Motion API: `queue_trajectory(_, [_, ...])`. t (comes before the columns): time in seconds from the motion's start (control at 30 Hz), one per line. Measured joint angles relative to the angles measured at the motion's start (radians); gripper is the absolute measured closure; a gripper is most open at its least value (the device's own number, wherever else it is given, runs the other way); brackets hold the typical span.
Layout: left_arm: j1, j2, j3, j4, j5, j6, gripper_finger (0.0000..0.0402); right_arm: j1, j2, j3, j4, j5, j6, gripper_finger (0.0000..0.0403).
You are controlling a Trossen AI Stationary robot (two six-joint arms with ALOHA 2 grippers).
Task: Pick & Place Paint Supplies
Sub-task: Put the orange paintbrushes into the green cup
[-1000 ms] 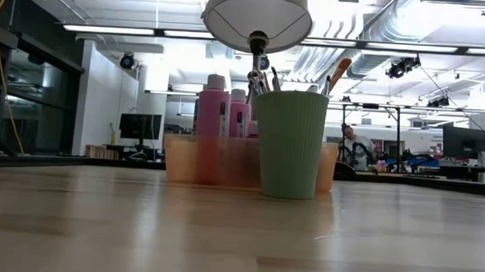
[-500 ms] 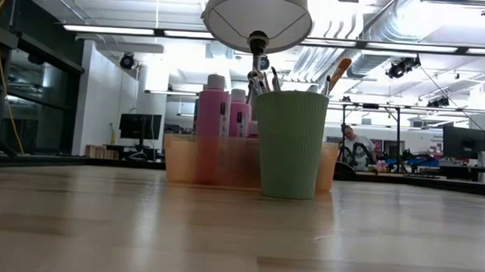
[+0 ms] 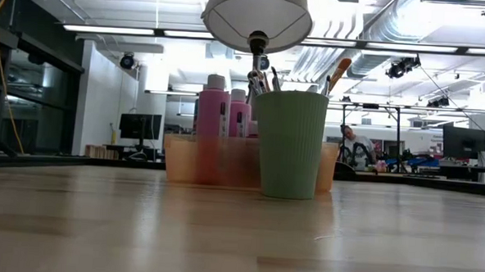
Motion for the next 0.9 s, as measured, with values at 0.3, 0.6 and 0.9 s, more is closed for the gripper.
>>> queue_trajectory(0.3, [0.000, 0.000, 0.000, -0.007, 0.000, 0.025, 0.0394, 0.000, 0.002, 0.000, 0.004, 0.006, -0.005, 0.0400])
queue_trajectory(0.6, [0.000, 0.001, 0.000, -0.019, -0.004, 0.027, 0.0397, 0.001, -0.057, 0.000, -0.133, 0.019, 0.152, 0.0335])
queue_trajectory(0.9, [0.071, 0.146, 0.001, 0.006, 0.094, -0.027, 0.0398, 0.001, -0.261, 0.000, -0.505, 0.098, 0.395, 0.0211])
